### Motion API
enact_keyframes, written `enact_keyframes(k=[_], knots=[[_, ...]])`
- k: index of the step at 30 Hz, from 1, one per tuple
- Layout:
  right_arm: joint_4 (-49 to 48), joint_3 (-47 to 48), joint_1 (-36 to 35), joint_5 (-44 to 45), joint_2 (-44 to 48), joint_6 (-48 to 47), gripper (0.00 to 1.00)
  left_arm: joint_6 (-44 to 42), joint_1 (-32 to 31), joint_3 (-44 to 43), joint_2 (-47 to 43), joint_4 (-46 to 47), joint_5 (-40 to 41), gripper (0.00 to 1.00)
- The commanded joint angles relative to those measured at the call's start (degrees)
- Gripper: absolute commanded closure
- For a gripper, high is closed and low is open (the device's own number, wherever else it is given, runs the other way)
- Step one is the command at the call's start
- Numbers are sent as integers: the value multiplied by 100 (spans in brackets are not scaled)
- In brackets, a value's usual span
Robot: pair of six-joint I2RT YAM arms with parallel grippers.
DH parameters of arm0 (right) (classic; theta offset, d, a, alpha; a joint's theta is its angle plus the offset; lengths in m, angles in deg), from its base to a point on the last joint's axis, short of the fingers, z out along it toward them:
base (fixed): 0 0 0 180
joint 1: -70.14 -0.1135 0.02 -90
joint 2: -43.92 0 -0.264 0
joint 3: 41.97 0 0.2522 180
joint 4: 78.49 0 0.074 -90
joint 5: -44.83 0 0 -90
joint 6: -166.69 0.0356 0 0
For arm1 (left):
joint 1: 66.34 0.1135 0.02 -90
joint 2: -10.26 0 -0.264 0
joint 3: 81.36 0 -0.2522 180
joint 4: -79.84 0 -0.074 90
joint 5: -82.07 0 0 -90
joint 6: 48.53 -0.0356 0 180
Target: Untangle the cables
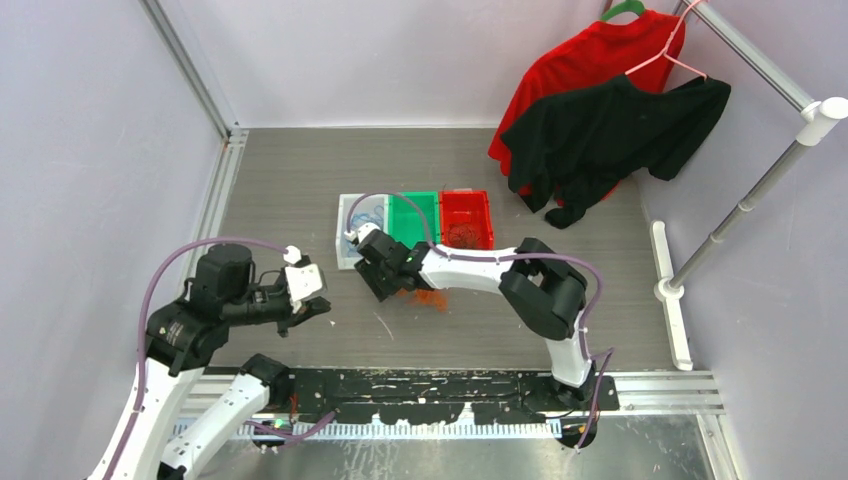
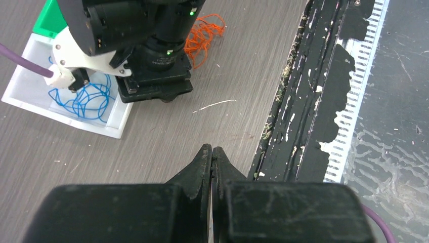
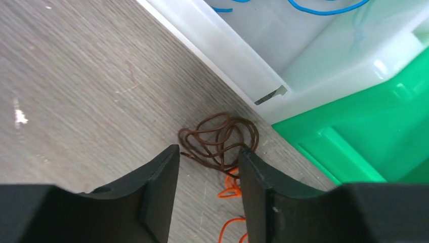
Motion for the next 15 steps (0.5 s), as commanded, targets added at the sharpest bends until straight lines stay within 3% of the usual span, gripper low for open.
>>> enact_keyframes(k=[1,6,9,10,15], knots=[[10,436,-100,527,-108,-259,52,48,28,-192,-74,90,-127,100],[-156,467,-179,467,-104,-216,72,57,28,-183,-59,75,-128,100],[-227,421,-208,360,54,-159,95,64,22,-183,-63,72,-129,100],[-266,398,-210,318,133,-114,99,75,27,-188,-61,74,-140,100],[-455,303,-204,-271,792,166,99,76,28,-218,-55,54,-174,100]])
